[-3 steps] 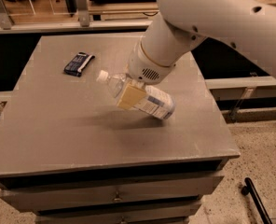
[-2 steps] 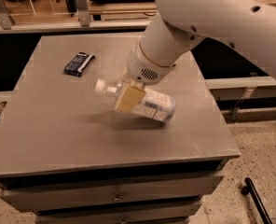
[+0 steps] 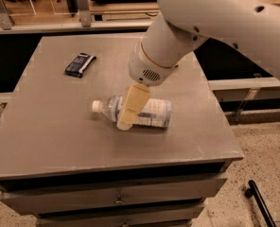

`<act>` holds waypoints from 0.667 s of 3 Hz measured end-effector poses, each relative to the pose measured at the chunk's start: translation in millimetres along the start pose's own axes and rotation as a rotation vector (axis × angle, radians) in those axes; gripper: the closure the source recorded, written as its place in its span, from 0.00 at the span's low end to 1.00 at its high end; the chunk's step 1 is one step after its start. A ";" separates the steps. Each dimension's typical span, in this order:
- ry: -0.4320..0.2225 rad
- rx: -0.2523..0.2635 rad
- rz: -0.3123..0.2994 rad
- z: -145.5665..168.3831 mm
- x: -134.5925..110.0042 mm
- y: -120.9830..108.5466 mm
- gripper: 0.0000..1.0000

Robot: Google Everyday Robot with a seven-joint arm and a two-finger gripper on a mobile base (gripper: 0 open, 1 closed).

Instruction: Knock blue plastic bottle over

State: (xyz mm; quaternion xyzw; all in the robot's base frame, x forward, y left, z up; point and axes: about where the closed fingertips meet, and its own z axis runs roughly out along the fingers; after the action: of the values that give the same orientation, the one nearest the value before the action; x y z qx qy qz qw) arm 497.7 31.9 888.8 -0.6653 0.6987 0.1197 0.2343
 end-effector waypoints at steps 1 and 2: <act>0.049 -0.006 -0.029 -9.2 4.3 3.2 0.00; 0.068 0.027 -0.033 -34.6 26.2 5.1 0.00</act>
Offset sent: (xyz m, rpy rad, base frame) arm -0.0160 -0.0907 0.0275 -0.0875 -0.0651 -0.0347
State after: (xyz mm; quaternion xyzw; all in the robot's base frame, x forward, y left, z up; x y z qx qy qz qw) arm 486.7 -7.1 905.0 -0.6771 0.6968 0.0838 0.2212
